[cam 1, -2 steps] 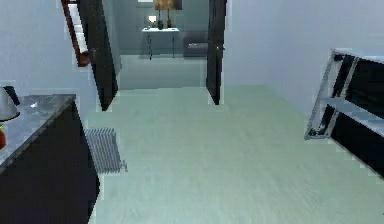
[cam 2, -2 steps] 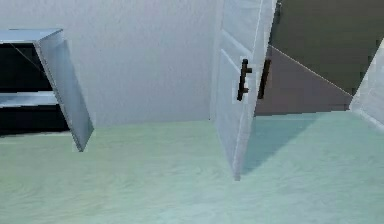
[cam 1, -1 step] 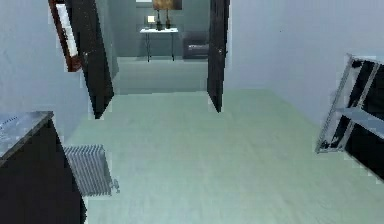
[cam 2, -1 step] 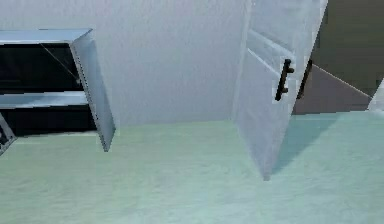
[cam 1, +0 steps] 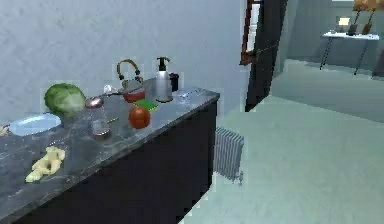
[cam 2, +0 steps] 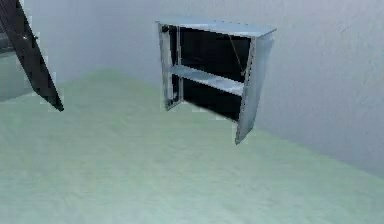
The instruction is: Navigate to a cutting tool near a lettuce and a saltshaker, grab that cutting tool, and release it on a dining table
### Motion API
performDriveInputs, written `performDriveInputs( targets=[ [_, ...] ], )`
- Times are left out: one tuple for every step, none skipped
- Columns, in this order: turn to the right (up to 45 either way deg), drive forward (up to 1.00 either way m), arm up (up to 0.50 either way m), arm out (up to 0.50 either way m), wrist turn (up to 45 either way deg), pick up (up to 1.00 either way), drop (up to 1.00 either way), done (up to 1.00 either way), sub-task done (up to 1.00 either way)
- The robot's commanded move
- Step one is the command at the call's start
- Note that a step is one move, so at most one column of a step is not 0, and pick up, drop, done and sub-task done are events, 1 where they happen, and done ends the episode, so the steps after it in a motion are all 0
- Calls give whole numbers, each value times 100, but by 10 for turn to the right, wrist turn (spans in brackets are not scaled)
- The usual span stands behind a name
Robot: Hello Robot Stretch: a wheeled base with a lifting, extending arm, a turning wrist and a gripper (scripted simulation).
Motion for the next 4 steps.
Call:
performDriveInputs(
  targets=[
    [-450, 0, 0, 0, 0, 0, 0, 0, 0],
    [-450, 0, 0, 0, 0, 0, 0, 0, 0],
    [-240, 0, 0, 0, 0, 0, 0, 0, 0],
    [-30, 0, 0, 0, 0, 0, 0, 0, 0]
  ],
)
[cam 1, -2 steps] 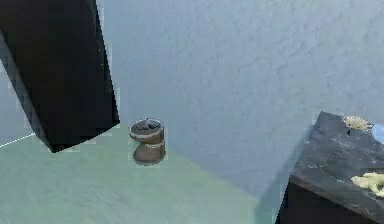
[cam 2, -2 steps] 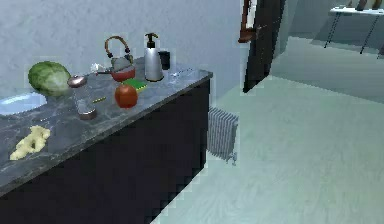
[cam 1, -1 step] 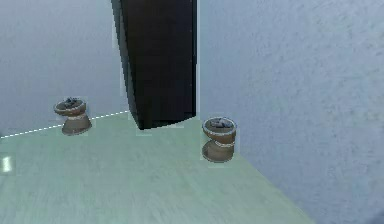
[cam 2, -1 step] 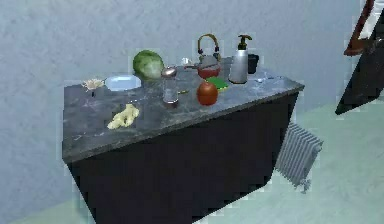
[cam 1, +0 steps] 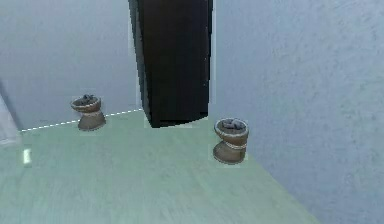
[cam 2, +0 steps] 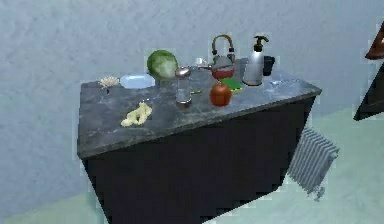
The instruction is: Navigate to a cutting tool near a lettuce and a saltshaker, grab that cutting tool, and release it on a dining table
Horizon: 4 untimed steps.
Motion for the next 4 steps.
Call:
performDriveInputs(
  targets=[
    [450, 0, 0, 0, 0, 0, 0, 0, 0],
    [270, 0, 0, 0, 0, 0, 0, 0, 0],
    [0, 35, 0, 0, 0, 0, 0, 0, 0],
    [-450, 0, 0, 0, 0, 0, 0, 0, 0]
  ],
)
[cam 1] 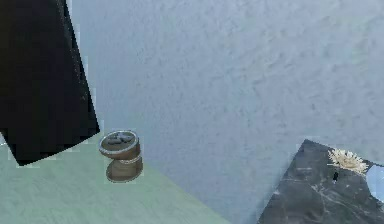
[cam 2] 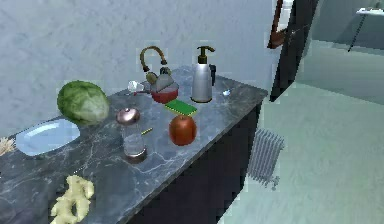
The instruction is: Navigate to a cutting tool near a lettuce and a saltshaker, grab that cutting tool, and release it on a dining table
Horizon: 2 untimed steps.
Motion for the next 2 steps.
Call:
performDriveInputs(
  targets=[
    [-150, 0, 0, 0, 0, 0, 0, 0, 0],
    [-30, 0, 0, 0, 0, 0, 0, 0, 0]
  ],
)
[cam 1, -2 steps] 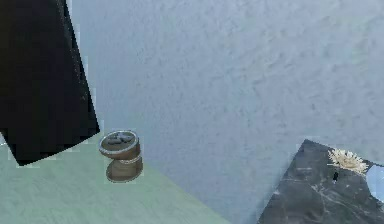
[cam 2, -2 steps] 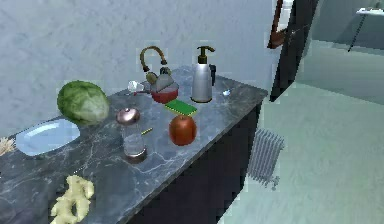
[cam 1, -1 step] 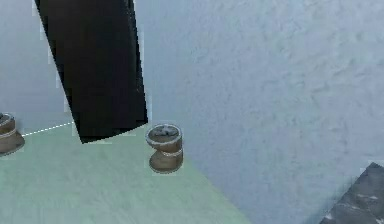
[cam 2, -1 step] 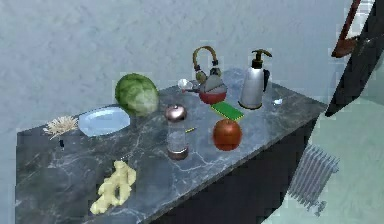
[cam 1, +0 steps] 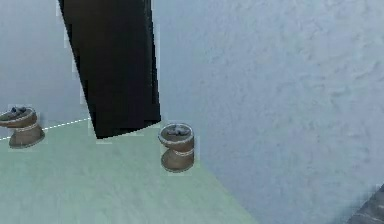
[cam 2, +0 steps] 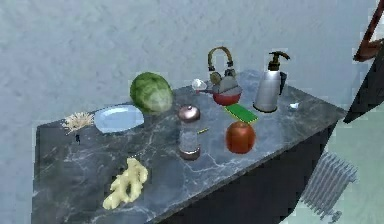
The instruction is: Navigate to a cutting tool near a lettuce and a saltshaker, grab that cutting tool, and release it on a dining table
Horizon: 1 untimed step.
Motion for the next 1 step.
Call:
performDriveInputs(
  targets=[
    [450, 0, 0, 0, 0, 0, 0, 0, 0]
  ],
)
